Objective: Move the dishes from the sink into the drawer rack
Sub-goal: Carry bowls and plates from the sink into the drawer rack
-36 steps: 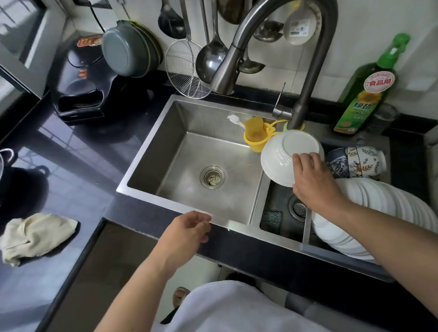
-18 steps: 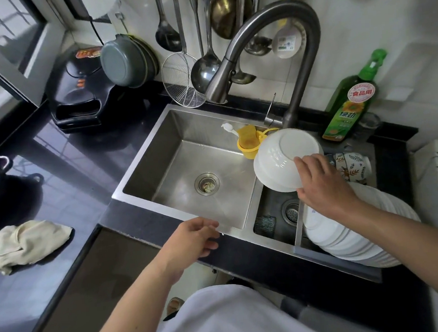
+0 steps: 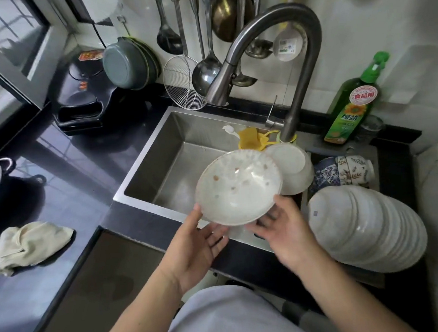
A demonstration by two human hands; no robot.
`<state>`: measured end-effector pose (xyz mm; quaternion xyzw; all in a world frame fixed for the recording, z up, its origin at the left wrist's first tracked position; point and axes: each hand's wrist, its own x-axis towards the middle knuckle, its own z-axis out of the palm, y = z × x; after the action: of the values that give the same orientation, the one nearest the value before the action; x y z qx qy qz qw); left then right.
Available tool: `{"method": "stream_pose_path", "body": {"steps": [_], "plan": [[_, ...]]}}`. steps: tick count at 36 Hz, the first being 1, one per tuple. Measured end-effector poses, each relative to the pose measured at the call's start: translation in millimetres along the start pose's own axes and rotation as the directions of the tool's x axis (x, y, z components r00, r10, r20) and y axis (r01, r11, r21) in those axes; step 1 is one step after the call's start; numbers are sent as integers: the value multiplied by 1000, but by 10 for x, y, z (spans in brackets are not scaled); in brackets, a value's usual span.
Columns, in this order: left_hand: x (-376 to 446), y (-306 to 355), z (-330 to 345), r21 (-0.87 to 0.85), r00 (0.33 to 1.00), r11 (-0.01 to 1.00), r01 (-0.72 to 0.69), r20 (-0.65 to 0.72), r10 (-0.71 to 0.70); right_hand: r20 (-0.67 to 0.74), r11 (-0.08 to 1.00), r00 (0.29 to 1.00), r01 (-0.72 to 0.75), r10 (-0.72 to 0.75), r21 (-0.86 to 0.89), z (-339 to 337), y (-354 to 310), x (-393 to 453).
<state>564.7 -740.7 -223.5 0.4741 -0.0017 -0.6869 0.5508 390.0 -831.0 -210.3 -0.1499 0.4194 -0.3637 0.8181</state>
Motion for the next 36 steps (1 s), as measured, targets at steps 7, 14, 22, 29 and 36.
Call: {"method": "stream_pose_path", "body": {"steps": [7,14,22,29,36], "plan": [[-55,76,-94,-140,980,978,-157,-144,137,76,971,969,-237,237,-5,53,507,-83],[-63,55,-225,-164,922,945,-282,-318,220,152,823,965,-93,212,-560,-133,354,283],[-55,74,-309,-181,879,923,-340,-411,244,542,-679,733,151,-411,-719,-843,-266,1160],[-74,49,-282,-148,872,929,-339,-420,251,398,-865,862,-85,-312,-495,-1095,-407,1460],[-94,37,-307,-131,868,936,-325,-435,241,363,-888,881,-121,-302,-444,-997,-347,1426]]}}
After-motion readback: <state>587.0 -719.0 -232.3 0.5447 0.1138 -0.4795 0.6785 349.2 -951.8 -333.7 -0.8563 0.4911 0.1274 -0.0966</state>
